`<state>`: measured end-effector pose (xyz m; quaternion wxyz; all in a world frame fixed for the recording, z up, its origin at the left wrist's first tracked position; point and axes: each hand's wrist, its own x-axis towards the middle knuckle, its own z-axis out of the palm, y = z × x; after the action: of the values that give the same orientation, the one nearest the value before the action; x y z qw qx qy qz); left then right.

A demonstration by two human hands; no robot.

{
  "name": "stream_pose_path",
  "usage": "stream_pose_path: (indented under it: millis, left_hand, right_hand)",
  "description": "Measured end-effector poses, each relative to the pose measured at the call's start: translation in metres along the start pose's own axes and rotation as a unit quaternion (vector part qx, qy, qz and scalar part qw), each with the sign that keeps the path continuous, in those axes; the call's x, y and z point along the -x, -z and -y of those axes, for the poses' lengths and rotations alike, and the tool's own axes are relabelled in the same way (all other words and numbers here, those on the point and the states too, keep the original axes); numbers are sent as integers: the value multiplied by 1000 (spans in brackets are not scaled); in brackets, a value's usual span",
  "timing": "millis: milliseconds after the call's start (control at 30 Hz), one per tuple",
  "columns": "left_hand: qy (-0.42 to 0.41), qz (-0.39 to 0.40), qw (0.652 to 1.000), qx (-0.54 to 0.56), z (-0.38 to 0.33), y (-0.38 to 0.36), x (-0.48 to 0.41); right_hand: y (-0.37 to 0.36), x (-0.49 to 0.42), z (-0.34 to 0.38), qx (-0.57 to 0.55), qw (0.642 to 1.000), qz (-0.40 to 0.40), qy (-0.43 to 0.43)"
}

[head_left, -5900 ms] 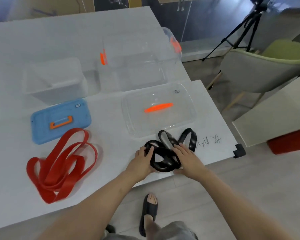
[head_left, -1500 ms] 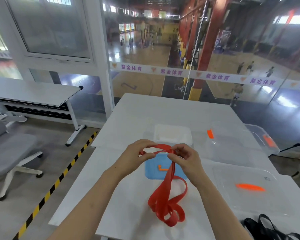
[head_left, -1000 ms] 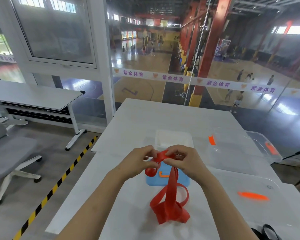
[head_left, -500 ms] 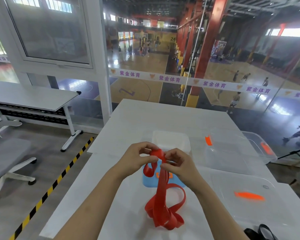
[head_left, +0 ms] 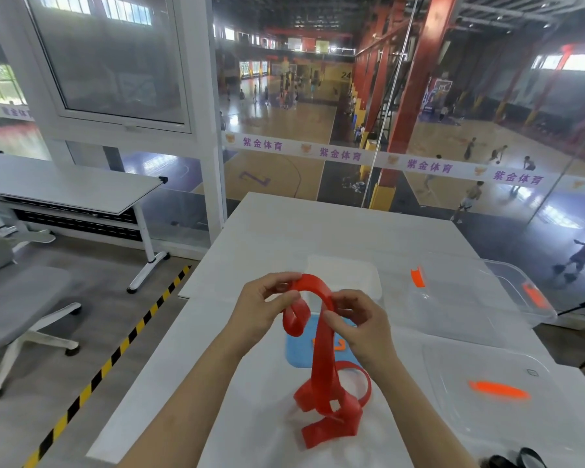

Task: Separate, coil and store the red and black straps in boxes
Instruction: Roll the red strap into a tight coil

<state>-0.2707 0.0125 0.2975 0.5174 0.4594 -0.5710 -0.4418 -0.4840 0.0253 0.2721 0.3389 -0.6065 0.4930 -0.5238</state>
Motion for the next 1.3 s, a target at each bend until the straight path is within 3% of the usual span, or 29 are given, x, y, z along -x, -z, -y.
stream_pose_path:
  millis: [200,400,700,833,933,1033,1200,1300]
  left_hand:
    - [-26,-43,998,30,-8,-9,5]
    - [-27,-80,992,89,-11,-23,12]
    - [33,-106,971,213,-17,-15,12]
    - [36,-45,985,161,-12,2,14]
    - [29,14,994,100,-12,19,13]
    - [-7,42,998,-36,-20,34,4]
    - [1,170,957,-236,-46,31,-6]
    - [-47,164,948,-268,-49,28,-5]
  right_hand:
    - [-13,7,4,-90,995,-26,-27]
    - [-22,15,8,-145,988,4,-45]
    - [-24,7,16,-105,994,-28,-31]
    - [-13,-2,27,-69,997,-33,15]
    - [0,-8,35,-30,999,10,42]
    - [14,-13,44,55,992,82,78]
    - [13,-20,59,157,964,139,161]
    - [14,-18,56,131,972,110,163]
